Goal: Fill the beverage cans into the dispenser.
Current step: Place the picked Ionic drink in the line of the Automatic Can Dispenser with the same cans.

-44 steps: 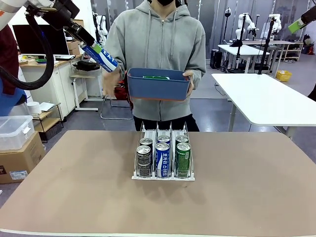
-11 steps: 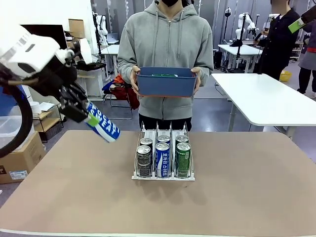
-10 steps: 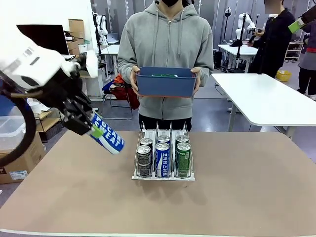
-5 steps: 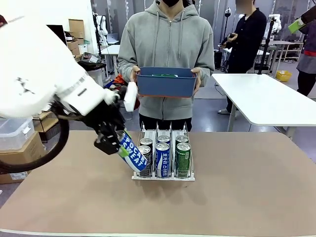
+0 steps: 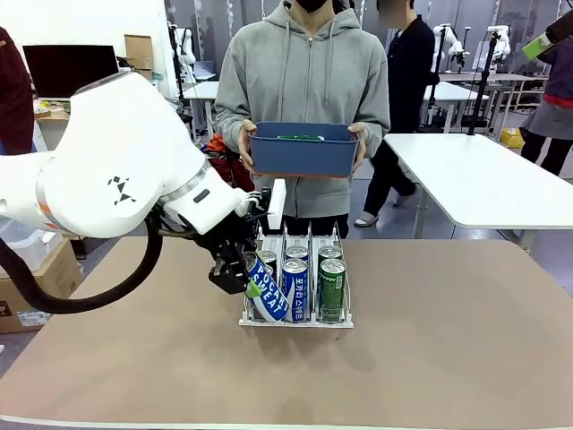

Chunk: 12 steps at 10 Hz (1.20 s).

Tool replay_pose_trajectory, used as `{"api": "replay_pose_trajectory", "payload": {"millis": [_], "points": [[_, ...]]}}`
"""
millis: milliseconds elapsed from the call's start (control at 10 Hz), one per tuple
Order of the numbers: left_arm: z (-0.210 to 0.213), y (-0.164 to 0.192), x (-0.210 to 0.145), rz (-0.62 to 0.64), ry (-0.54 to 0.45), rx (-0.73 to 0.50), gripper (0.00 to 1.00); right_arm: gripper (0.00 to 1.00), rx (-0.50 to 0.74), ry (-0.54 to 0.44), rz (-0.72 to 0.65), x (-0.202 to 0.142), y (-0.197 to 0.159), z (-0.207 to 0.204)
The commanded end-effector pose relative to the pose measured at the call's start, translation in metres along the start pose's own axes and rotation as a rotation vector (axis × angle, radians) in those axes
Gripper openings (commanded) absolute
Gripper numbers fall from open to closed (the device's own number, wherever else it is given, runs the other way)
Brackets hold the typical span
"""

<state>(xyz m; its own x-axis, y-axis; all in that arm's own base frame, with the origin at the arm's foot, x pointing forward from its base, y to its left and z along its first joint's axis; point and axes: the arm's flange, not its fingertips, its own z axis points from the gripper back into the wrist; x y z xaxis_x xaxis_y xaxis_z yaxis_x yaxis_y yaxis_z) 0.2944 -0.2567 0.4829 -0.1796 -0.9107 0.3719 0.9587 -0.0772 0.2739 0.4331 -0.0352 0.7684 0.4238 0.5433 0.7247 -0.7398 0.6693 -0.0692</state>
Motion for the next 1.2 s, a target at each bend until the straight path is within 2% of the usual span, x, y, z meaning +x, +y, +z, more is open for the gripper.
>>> {"api": "replay_pose_trajectory", "payload": {"millis": [0,300,500,600,800,1100], "points": [[0.006,-0.002,-0.002,0.000,-0.007,0.011,0.57,1.00,0.001,0.000,-0.001,-0.002,0.000,0.000],[0.002,0.000,0.000,0.000,-0.002,0.003,0.57,1.00,0.001,0.000,-0.001,-0.002,0.000,0.000],[-0.018,0.020,0.013,0.186,0.022,0.088,0.57,1.00,0.001,0.000,-0.001,-0.002,0.000,0.000],[-0.025,0.024,0.017,0.225,0.044,0.100,0.57,1.00,0.001,0.000,-0.001,-0.002,0.000,0.000],[-0.041,0.028,0.023,0.285,0.050,0.130,0.57,1.00,0.001,0.000,-0.001,-0.002,0.000,0.000],[-0.065,0.043,0.021,0.291,0.093,0.122,0.57,1.00,0.001,0.000,-0.001,-0.002,0.000,0.000]]}}
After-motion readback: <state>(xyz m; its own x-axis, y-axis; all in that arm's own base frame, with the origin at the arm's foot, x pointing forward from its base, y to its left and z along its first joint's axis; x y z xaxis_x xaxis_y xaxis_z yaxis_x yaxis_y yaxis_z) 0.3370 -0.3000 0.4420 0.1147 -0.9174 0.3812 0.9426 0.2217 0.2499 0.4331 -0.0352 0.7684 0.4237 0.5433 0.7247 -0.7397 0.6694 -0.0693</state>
